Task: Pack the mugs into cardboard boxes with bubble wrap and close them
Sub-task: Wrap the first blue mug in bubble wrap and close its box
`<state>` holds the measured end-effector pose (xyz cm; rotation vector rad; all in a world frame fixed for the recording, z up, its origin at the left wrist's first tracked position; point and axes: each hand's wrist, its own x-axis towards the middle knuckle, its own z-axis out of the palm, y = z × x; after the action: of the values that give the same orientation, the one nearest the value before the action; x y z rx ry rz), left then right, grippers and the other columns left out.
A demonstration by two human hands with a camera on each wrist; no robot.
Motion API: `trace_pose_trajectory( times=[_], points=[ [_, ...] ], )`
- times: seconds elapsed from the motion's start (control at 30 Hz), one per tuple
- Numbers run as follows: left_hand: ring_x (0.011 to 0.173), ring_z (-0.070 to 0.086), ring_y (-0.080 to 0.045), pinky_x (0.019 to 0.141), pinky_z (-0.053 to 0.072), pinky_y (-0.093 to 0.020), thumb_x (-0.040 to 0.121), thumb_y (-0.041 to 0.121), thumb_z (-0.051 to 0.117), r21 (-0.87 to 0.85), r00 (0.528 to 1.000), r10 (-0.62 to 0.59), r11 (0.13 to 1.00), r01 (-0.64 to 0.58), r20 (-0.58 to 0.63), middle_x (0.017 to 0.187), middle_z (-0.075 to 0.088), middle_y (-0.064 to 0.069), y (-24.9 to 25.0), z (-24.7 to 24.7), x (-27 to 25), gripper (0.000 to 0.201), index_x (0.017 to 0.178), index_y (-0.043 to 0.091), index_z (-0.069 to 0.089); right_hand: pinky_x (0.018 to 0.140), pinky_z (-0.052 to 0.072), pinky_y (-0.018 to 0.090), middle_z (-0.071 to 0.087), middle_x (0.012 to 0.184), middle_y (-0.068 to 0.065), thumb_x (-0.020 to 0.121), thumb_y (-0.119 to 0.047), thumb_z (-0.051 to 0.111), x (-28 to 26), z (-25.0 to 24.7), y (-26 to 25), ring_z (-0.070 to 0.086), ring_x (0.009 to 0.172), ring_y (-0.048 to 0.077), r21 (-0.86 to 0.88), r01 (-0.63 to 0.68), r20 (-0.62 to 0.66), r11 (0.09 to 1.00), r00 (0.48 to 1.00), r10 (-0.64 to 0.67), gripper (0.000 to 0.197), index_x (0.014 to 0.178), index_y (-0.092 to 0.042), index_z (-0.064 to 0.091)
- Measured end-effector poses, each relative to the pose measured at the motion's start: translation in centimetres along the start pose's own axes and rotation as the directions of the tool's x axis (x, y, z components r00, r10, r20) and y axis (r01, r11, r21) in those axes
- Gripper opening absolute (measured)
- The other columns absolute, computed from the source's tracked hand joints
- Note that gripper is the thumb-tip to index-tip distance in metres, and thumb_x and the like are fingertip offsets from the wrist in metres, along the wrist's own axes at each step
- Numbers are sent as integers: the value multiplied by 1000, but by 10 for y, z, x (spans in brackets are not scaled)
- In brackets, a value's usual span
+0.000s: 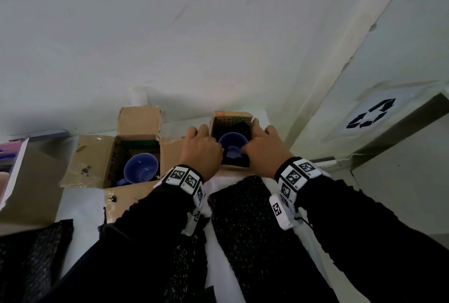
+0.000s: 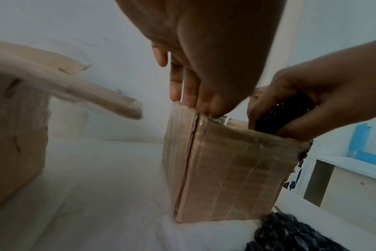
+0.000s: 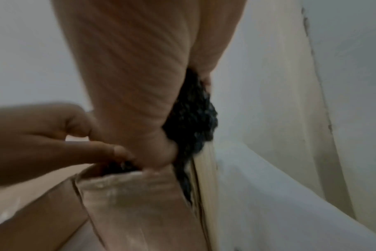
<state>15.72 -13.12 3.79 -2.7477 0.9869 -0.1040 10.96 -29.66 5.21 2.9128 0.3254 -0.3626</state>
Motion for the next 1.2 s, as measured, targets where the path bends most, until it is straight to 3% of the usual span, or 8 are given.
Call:
trace_pose_trajectory(
  times=[0.1, 0.17, 0.4, 0.53, 0.67, 0.83, 1.03, 1.2],
  points=[
    [97, 41, -23, 78, 26, -41, 90, 50, 35, -25, 1000, 28, 999, -28, 13, 94, 65, 6, -6, 3, -5, 43, 98, 29, 72, 89, 36, 45, 48, 122, 6, 83, -43, 55, -3, -11, 7, 37, 122, 32, 76, -35, 180, 996, 983, 21, 38, 117, -29, 63],
    [103, 40, -24, 81, 27, -41, 91, 51, 41, -50, 999, 36, 998, -34, 34, 107, 63, 8, -9, 5, -5, 37, 109, 33, 69, 83, 45, 38, 49, 121, 10, 88, -29, 58, -3, -22, 9, 51, 108, 31, 167, -8, 206, 986, 978, -27, 34, 121, -23, 64],
    [103, 39, -25, 79, 27, -37, 86, 50, 57, -108, 998, -36, 993, 41, 45, 105, 62, 8, -6, 6, -1, 31, 110, 33, 66, 55, 29, 27, 56, 86, 3, 74, 1, 56, 3, -28, 10, 50, 78, 23, 564, -57, -110, 824, 983, 144, 22, 84, -19, 55],
    [95, 46, -25, 77, 28, -38, 84, 34, 60, -115, 999, -44, 992, 46, 18, 91, 67, 6, -2, 4, -4, 20, 102, 30, 55, 74, 38, 33, 61, 96, 5, 87, -15, 52, -1, -14, 3, 55, 100, 28, 238, -14, -49, 971, 998, 27, 18, 94, -19, 68],
    [100, 45, -22, 80, 29, -39, 91, 46, 47, -86, 999, 30, 996, -28, 23, 93, 66, 10, -9, 4, -4, 27, 97, 30, 67, 90, 24, 44, 63, 89, 4, 83, -43, 44, -9, -4, 4, 30, 130, 25, 102, -91, 74, 991, 994, 84, 33, 77, -22, 69],
    [107, 43, -20, 85, 32, -38, 97, 50, 27, -101, 989, 132, 987, -125, 67, 107, 63, 9, -23, 4, -8, 48, 107, 27, 68, 104, 20, 48, 64, 119, 10, 91, -25, 49, 10, -14, -3, 15, 144, 31, 19, -145, 203, 989, 969, 139, 14, 79, -21, 55],
    [115, 37, -24, 91, 32, -39, 97, 55, 26, -69, 980, 130, 990, -121, 150, 126, 50, 7, -19, 4, -11, 53, 110, 26, 69, 98, 32, 46, 51, 133, 11, 91, -24, 49, 19, 4, -11, 31, 134, 33, 75, -256, 30, 964, 967, 254, 33, 124, -17, 49],
    [118, 36, -25, 93, 27, -44, 97, 58, 22, -37, 966, 116, 993, -111, 232, 122, 58, 7, -15, -3, -9, 59, 111, 24, 68, 100, 26, 48, 63, 107, 3, 82, -26, 57, 21, 8, -9, 38, 122, 30, -34, -263, -42, 964, 964, 262, 20, 101, -23, 63]
  ],
)
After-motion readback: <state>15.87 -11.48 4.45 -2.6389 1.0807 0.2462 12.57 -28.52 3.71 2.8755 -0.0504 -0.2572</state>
